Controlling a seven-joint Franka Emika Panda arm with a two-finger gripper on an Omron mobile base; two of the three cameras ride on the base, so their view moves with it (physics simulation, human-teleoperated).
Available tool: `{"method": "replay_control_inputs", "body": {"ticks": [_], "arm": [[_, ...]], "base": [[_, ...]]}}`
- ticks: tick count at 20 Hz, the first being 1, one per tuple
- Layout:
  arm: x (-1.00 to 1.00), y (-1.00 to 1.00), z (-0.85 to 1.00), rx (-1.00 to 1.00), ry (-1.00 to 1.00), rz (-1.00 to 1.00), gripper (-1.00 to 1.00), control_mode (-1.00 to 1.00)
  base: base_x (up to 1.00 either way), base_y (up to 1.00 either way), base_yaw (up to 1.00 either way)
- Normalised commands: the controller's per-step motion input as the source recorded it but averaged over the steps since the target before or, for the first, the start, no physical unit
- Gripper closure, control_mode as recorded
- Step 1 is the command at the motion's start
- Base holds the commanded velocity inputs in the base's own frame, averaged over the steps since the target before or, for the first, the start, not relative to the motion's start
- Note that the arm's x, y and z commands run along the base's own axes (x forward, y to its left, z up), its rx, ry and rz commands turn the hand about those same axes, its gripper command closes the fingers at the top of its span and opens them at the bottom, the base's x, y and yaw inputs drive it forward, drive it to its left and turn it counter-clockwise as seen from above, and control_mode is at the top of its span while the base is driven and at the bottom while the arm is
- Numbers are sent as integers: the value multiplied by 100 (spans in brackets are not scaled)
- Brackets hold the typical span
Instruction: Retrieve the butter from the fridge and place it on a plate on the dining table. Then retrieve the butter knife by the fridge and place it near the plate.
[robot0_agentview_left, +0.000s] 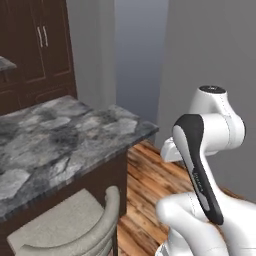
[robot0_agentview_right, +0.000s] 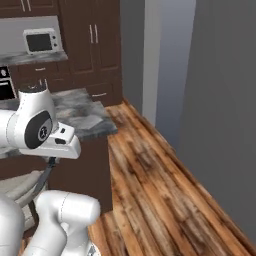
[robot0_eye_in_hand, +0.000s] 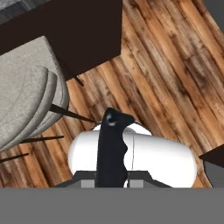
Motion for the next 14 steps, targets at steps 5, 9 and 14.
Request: {"method": "replay_control_inputs", "body": {"ticks": [5, 9, 14], "arm": [[0, 0, 0, 0, 0, 0, 100, 100], [0, 0, 0, 0, 0, 0, 100, 100], [0, 0, 0, 0, 0, 0, 100, 100]], "base": [[-96, -5, 30], [-63, -8, 30], [-21, 81, 19]]}}
